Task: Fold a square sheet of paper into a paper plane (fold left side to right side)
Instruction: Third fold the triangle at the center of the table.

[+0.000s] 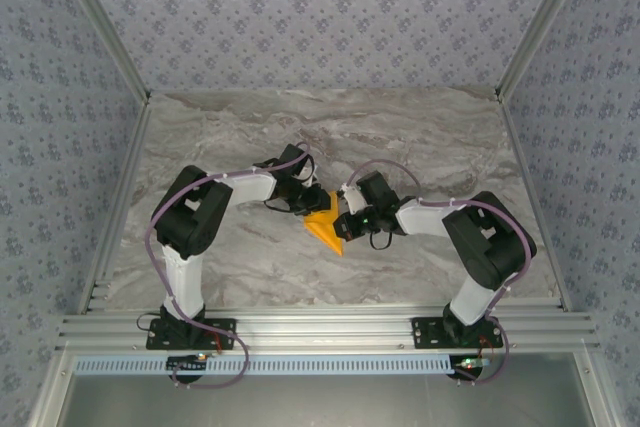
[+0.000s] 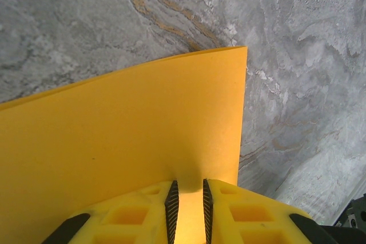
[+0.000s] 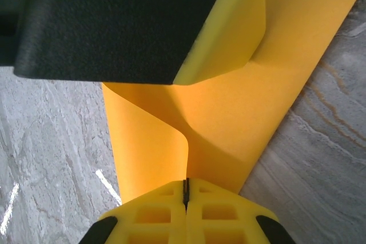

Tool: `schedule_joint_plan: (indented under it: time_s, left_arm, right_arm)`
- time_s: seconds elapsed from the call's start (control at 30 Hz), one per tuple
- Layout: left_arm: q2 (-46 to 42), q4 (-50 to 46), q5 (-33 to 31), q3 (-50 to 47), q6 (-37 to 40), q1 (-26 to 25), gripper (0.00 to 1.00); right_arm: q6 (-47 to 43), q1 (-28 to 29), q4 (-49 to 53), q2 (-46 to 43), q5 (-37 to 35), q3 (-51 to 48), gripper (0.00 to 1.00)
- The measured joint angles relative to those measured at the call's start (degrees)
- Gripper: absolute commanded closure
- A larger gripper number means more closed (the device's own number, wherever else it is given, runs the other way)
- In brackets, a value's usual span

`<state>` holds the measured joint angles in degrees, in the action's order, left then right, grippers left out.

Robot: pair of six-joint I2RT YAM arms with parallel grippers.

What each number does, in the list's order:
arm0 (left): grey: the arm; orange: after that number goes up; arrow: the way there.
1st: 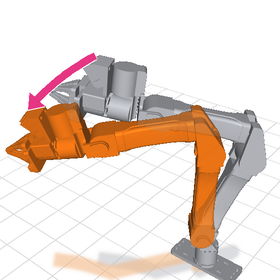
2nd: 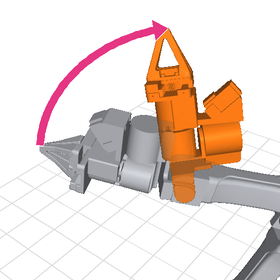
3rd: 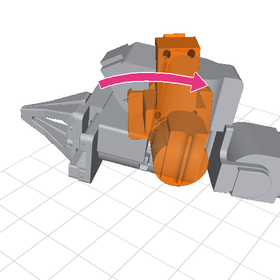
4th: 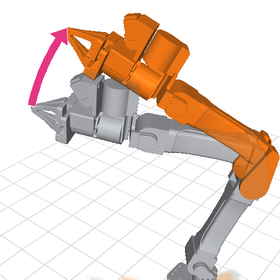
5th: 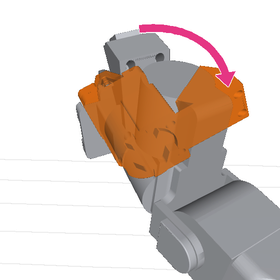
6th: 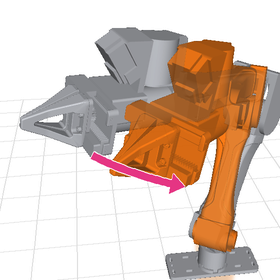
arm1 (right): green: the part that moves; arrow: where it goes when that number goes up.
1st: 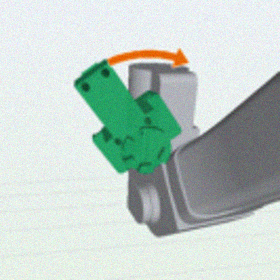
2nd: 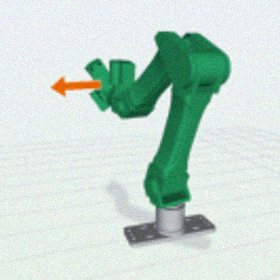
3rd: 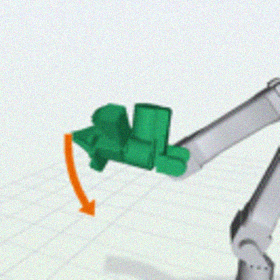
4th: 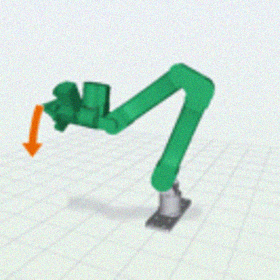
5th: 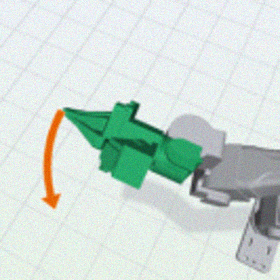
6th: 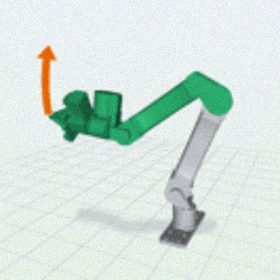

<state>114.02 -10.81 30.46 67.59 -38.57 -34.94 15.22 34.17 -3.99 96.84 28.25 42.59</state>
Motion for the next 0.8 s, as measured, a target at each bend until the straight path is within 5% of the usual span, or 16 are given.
schedule_joint_plan:
  time_s: [0.8]
  left_arm:
    - [0.0,0.1,0.0,0.0,0.0,0.0,0.79]
  right_arm:
    - [0.0,-0.5,0.7,0.7,-0.3,0.0,1.0]
